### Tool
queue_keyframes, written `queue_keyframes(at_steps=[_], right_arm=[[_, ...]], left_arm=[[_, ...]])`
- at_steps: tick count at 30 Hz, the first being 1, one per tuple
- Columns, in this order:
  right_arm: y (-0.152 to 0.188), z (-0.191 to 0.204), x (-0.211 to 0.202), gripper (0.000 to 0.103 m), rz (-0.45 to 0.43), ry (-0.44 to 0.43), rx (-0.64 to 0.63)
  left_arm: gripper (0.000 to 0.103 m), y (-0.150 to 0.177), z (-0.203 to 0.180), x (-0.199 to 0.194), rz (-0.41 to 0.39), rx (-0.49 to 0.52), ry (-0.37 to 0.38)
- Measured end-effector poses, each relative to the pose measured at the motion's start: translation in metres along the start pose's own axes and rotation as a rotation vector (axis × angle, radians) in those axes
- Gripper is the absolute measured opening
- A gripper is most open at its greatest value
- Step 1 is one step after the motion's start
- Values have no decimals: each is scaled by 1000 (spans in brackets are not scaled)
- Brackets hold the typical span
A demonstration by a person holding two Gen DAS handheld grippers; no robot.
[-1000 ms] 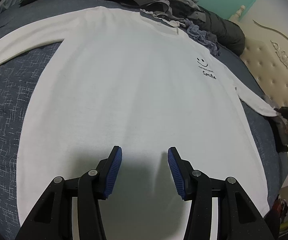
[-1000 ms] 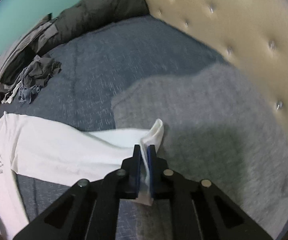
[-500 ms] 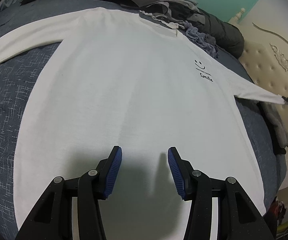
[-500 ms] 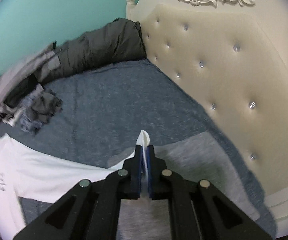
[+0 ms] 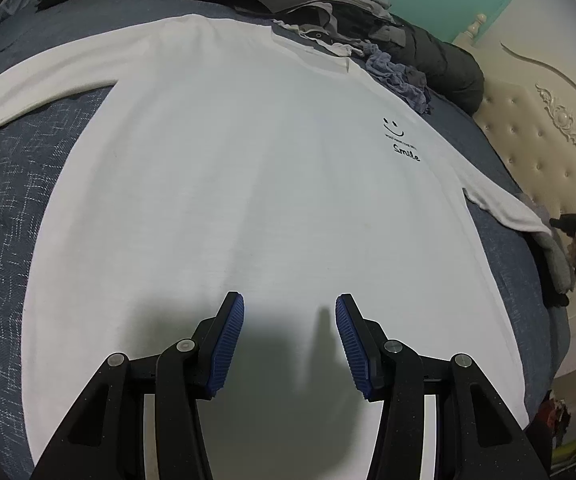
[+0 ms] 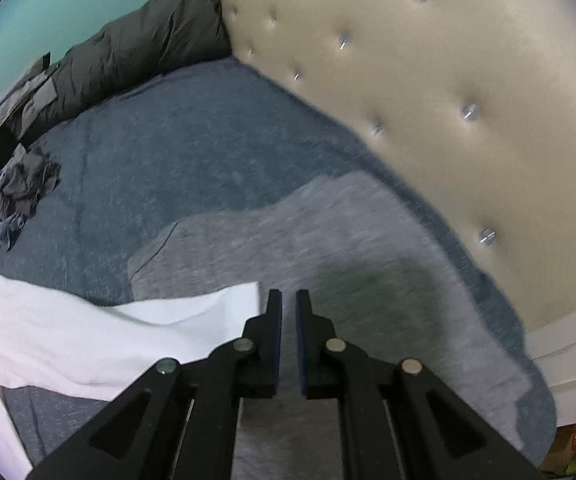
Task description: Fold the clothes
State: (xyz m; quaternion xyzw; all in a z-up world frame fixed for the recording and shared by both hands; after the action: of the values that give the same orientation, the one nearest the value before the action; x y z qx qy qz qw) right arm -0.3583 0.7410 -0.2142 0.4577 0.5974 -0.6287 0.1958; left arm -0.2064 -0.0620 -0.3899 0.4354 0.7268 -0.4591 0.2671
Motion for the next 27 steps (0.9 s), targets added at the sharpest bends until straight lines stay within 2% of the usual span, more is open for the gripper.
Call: queue_keyframes(at_steps=[3,6,9,13,17,20,23,27], right_arm=[[-2,17,-6,7,-20,-84,-53],[5,42,-3,7,13,-162,-117],[20,59,15,7,113,-163,-167],[33,47,24,7,157,-114,-105],[30,32,10,7,101,-77,-56],[29,31,-17,7,3,-92,-54],[34,51,-43,7,-64,-190,-39],[59,115,-71,7,-105,-371,-68]], left_arm=[[52,2,-2,-1,-1,7,4],[52,1,-3,-1,-2,8,6],[52,1,-4,-2,-2,9,9],[52,1,-4,-3,-2,8,15],[54,0,-3,-5,-3,4,21],[54,0,-2,-6,-4,-6,22],[54,-1,-2,-8,-1,-11,16],[54,-6,-4,-14,3,-16,11]])
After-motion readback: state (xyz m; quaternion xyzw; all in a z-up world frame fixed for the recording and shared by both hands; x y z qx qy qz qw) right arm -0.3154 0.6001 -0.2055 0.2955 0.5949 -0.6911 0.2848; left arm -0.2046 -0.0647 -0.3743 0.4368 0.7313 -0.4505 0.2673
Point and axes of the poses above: each gripper's, at about its wrist camera, not at the fingertips, and x roughly the way its jaws point, z to its left, y to its underside, the point moved 4 cm from there along x, roughly the way its jaws point, and after that the axes turned 5 degrees about -x, right-handed, at the moved point
